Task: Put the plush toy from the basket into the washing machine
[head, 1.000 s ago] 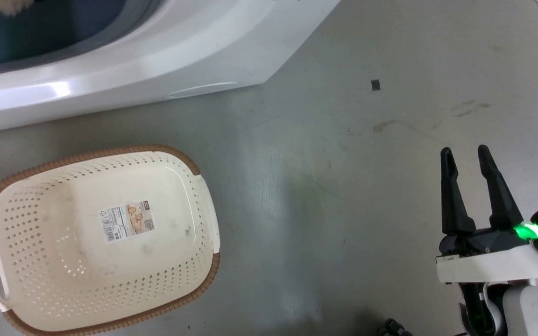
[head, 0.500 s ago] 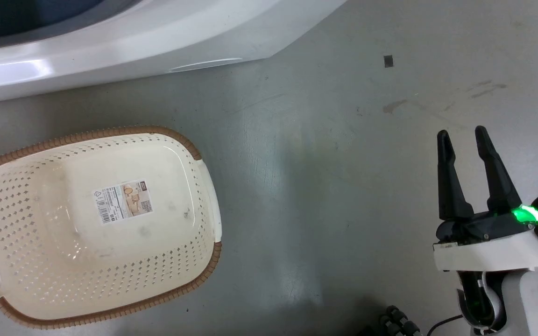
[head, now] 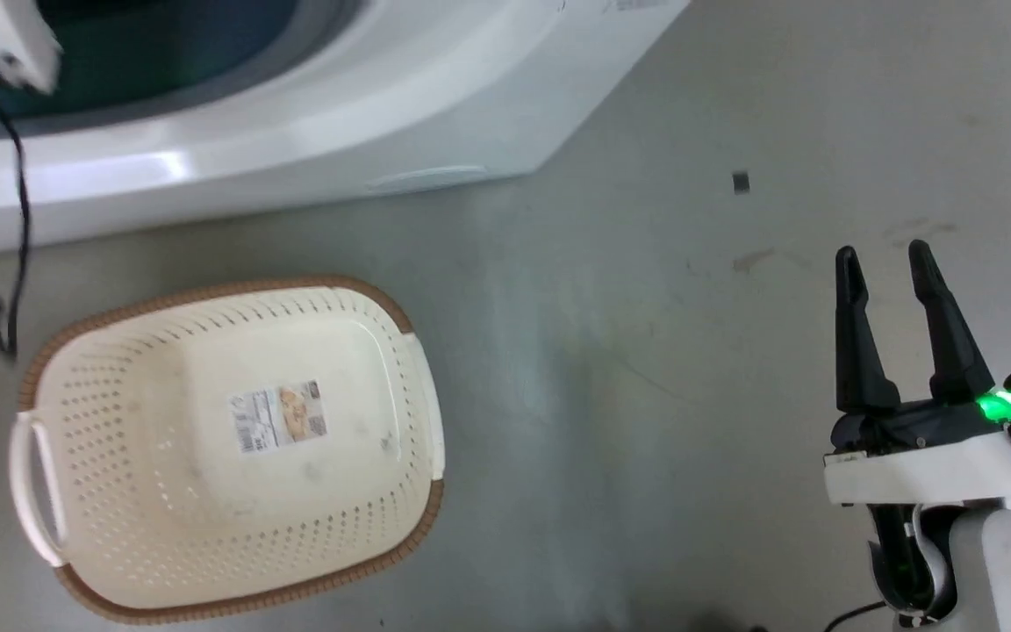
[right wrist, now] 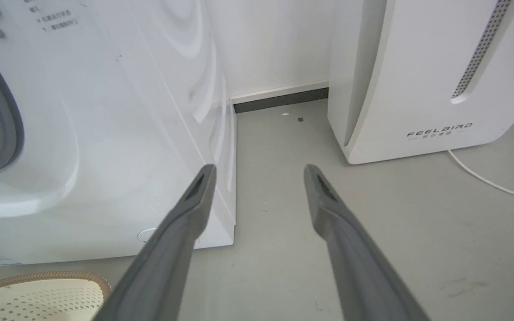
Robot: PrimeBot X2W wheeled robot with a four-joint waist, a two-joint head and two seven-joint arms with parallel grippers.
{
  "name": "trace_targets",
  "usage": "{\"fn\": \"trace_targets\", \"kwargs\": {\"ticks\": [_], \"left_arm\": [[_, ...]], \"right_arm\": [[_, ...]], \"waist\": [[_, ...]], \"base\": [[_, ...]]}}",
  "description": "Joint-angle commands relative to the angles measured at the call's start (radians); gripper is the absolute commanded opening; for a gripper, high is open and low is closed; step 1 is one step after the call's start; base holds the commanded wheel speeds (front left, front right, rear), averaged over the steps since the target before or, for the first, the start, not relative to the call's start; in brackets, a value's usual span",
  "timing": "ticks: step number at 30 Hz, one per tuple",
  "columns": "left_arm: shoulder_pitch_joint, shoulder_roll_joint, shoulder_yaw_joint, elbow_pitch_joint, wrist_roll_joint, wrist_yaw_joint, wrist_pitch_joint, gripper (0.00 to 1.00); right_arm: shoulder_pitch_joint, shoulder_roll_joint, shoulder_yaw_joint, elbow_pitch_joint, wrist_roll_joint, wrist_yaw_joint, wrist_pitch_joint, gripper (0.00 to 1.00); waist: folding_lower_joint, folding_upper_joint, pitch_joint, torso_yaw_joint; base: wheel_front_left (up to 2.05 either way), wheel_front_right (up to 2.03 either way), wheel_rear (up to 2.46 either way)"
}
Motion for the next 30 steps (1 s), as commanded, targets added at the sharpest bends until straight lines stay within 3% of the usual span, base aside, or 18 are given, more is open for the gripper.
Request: {"fn": "trace_targets", "kwargs": {"ticks": [1, 9, 20, 30], "left_arm": [[0.046, -0.021, 0.006, 0.014, -0.023, -0.003, -0.050, 1.00], [0.228, -0.100, 0.053, -0.027, -0.064, 0.008, -0.152, 1.00], [0.692, -0.136, 0.330, -0.501, 0.012, 0.133, -0.154, 1.00], [1.107, -0.209, 0.479, -0.810, 0.094, 0.221, -0.154, 1.00]], "right_arm": [[-0.003, 0.000, -0.006, 0.007, -0.014, -0.001, -0.005, 1.00], [0.044, 0.000, -0.038, 0.026, -0.062, -0.001, -0.005, 1.00], [0.119, 0.000, -0.058, 0.041, -0.085, -0.001, -0.005, 1.00], [0.183, 0.000, -0.067, 0.049, -0.077, -0.001, -0.005, 1.00]], "waist": [[-0.0001, 0.0000, -0.083, 0.029], [-0.0001, 0.0000, -0.279, 0.095], [-0.0001, 0.0000, -0.476, 0.161], [-0.0001, 0.0000, -0.574, 0.196]], "base": [[0.00, 0.00, 0.00], [0.00, 0.00, 0.00], [0.00, 0.00, 0.00], [0.00, 0.00, 0.00]]}}
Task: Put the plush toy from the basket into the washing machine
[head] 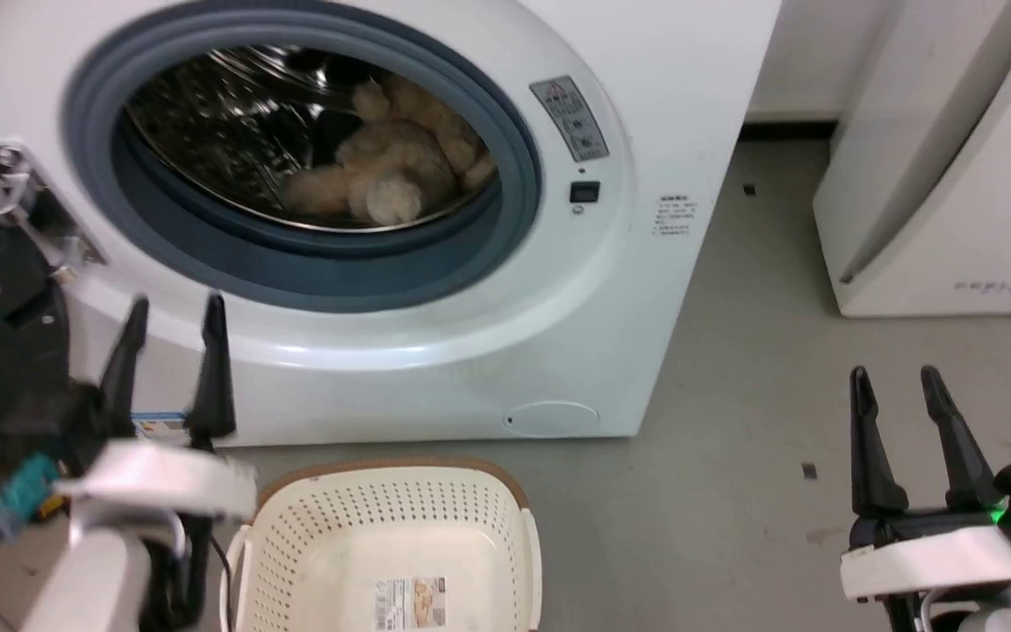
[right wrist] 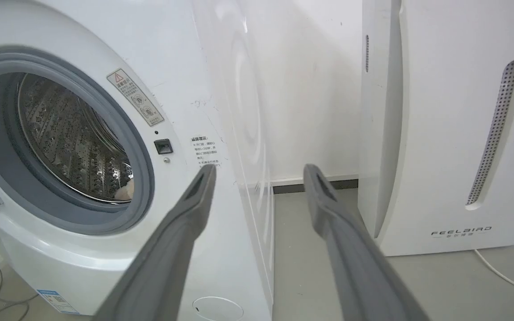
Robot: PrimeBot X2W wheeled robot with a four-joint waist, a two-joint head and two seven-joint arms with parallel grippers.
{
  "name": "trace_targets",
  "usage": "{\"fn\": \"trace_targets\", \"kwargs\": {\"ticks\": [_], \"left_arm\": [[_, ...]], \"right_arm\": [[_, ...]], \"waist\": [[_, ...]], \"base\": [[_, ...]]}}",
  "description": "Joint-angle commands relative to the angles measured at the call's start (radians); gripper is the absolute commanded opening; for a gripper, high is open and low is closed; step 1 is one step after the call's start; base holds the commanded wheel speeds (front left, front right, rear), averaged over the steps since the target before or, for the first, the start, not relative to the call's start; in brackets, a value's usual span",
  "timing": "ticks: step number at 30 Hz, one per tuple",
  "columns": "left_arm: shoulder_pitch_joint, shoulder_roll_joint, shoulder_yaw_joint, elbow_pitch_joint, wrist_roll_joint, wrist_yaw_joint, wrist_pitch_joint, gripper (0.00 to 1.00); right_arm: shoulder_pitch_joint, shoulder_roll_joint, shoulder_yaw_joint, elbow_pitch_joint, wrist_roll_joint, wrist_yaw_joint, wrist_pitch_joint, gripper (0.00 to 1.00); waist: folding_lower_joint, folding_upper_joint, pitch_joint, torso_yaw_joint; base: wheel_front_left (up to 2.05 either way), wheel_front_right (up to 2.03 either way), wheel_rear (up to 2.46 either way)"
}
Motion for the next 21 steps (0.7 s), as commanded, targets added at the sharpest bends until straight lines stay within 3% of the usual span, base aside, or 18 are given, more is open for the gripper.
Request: {"fn": "trace_targets", "kwargs": {"ticks": [1, 9, 21], "left_arm": [[0.075, -0.025, 0.013, -0.042, 0.028, 0.010, -0.005, 1.00], [0.258, -0.117, 0.014, -0.094, 0.143, 0.007, -0.005, 1.00], [0.373, -0.196, 0.057, -0.094, 0.265, -0.028, -0.005, 1.00]], "right_arm": [[0.025, 0.000, -0.001, 0.001, 0.003, -0.001, -0.005, 1.00], [0.080, 0.000, -0.001, 0.002, 0.003, -0.001, -0.005, 1.00], [0.120, 0.000, 0.015, 0.010, 0.005, -0.001, -0.005, 1.00]], "waist": [[0.0002, 0.0000, -0.030, 0.020], [0.0002, 0.0000, -0.072, 0.043], [0.0002, 0.0000, -0.107, 0.051]], "base": [[0.00, 0.00, 0.00], [0.00, 0.00, 0.00], [0.00, 0.00, 0.00]]}}
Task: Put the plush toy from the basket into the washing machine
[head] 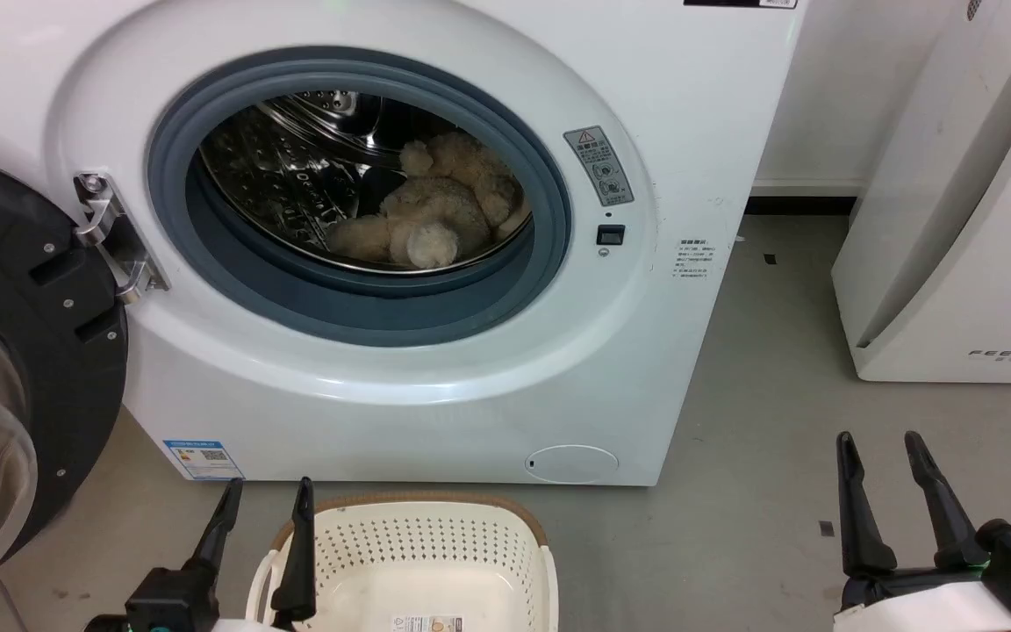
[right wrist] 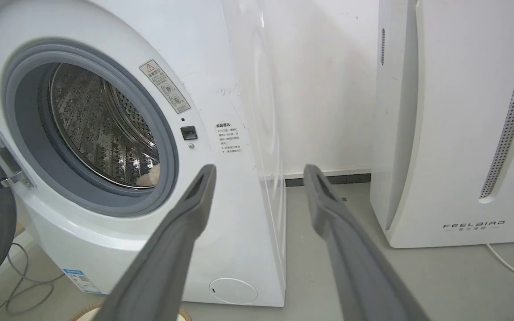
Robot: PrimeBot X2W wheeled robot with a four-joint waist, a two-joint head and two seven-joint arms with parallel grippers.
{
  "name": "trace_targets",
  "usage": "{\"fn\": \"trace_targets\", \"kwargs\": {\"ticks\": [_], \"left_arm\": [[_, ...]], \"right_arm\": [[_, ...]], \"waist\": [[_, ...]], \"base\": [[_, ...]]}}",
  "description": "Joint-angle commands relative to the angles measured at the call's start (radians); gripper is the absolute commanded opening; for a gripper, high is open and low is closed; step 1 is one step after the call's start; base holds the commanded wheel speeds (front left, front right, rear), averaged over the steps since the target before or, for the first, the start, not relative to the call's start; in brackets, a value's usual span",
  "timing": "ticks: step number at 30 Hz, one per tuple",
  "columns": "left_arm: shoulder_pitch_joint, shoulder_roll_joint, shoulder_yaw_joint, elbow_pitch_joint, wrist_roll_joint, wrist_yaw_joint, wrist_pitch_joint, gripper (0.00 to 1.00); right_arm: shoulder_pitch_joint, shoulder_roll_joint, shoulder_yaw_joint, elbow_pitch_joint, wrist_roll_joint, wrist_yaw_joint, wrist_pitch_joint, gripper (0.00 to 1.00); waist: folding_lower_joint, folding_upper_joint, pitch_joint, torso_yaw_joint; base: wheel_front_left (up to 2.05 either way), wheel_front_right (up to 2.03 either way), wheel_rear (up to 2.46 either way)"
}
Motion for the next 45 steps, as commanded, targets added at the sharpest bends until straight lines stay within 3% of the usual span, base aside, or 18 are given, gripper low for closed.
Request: {"fn": "trace_targets", "kwargs": {"ticks": [1, 9, 10, 45], "left_arm": [[0.014, -0.007, 0.010, 0.001, 0.013, -0.011, -0.005, 1.00], [0.025, -0.043, 0.045, 0.016, 0.038, -0.044, -0.005, 1.00], [0.025, -0.045, 0.048, 0.016, 0.044, -0.048, -0.005, 0.00], [-0.010, -0.069, 0.068, -0.005, 0.102, -0.052, 0.065, 0.00]], "right_arm": [[0.010, 0.000, 0.003, 0.003, 0.003, -0.001, -0.005, 1.00], [0.018, 0.000, 0.012, 0.008, 0.002, -0.001, -0.005, 1.00], [0.018, 0.000, 0.014, 0.008, 0.001, -0.001, -0.005, 0.00], [-0.008, 0.000, 0.021, -0.013, -0.054, 0.000, 0.065, 0.00]], "waist": [[0.0002, -0.0001, -0.003, 0.000], [0.0002, -0.0001, -0.012, -0.003], [0.0002, -0.0001, -0.012, -0.003], [0.0002, -0.0001, -0.017, -0.008]], "base": [[0.00, 0.00, 0.00], [0.00, 0.00, 0.00], [0.00, 0.00, 0.00], [0.00, 0.00, 0.00]]}}
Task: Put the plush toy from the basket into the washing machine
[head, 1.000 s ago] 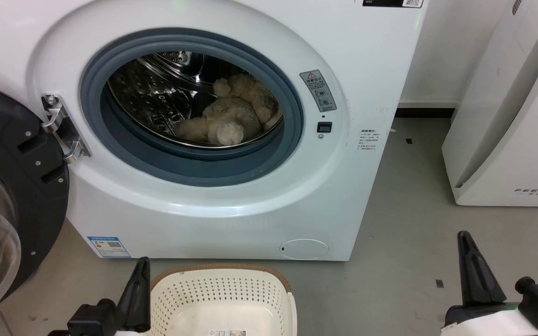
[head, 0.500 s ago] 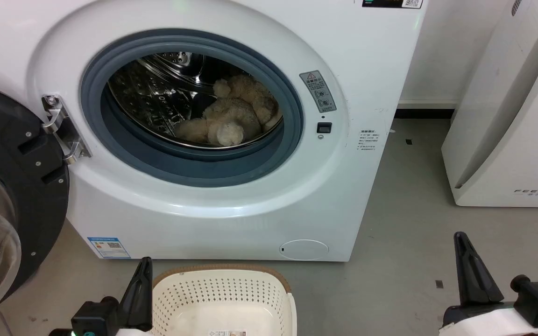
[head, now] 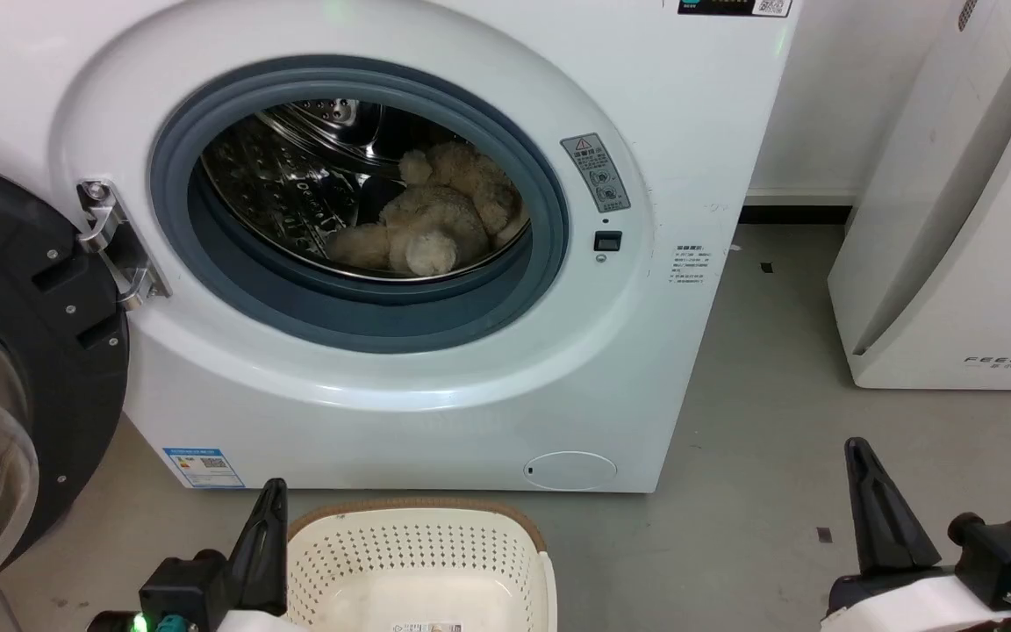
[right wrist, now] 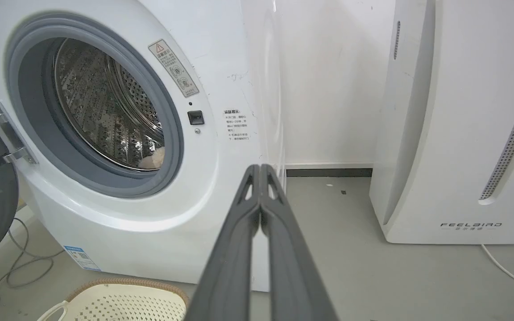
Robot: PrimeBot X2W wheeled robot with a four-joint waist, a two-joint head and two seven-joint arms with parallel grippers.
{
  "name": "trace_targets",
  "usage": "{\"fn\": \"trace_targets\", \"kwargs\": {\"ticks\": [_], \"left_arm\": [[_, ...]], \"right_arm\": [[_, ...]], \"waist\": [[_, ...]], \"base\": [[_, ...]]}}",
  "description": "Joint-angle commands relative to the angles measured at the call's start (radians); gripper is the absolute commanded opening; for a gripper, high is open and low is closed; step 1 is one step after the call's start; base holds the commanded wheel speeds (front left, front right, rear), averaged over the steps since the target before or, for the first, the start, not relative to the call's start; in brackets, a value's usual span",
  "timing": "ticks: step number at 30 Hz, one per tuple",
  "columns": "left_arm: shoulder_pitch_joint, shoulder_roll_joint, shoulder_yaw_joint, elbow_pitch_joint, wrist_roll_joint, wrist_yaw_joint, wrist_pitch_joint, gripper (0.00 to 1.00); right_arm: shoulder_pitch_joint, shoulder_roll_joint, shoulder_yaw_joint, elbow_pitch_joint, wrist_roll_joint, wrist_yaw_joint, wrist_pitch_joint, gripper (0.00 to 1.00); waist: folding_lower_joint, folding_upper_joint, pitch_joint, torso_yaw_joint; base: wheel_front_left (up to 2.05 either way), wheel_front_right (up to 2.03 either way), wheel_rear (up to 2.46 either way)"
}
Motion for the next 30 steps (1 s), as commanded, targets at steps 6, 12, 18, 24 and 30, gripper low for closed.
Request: {"fn": "trace_targets", "kwargs": {"ticks": [6, 12, 18, 24, 30], "left_arm": [[-0.019, -0.011, 0.009, -0.011, 0.022, -0.004, 0.016, 0.00], [-0.024, -0.016, 0.014, -0.015, 0.034, -0.005, 0.028, 0.00], [-0.028, -0.021, 0.018, -0.019, 0.046, -0.006, 0.041, 0.00], [-0.032, -0.026, 0.022, -0.022, 0.055, -0.007, 0.051, 0.00], [-0.036, -0.031, 0.026, -0.026, 0.067, -0.008, 0.063, 0.00]], "right_arm": [[-0.011, 0.000, 0.003, -0.009, -0.016, 0.000, 0.016, 0.00], [-0.013, 0.000, 0.005, -0.012, -0.026, 0.000, 0.028, 0.00], [-0.015, 0.000, 0.006, -0.016, -0.037, 0.000, 0.040, 0.00], [-0.017, 0.000, 0.008, -0.018, -0.045, 0.000, 0.051, 0.00], [-0.019, 0.000, 0.010, -0.022, -0.055, 0.000, 0.063, 0.00]], "waist": [[0.0000, 0.0000, -0.001, -0.001], [0.0000, 0.0000, -0.002, -0.002], [0.0000, 0.0000, -0.003, -0.003], [0.0000, 0.0000, -0.003, -0.004], [0.0000, 0.0000, -0.004, -0.005]], "base": [[0.00, 0.00, 0.00], [0.00, 0.00, 0.00], [0.00, 0.00, 0.00], [0.00, 0.00, 0.00], [0.00, 0.00, 0.00]]}}
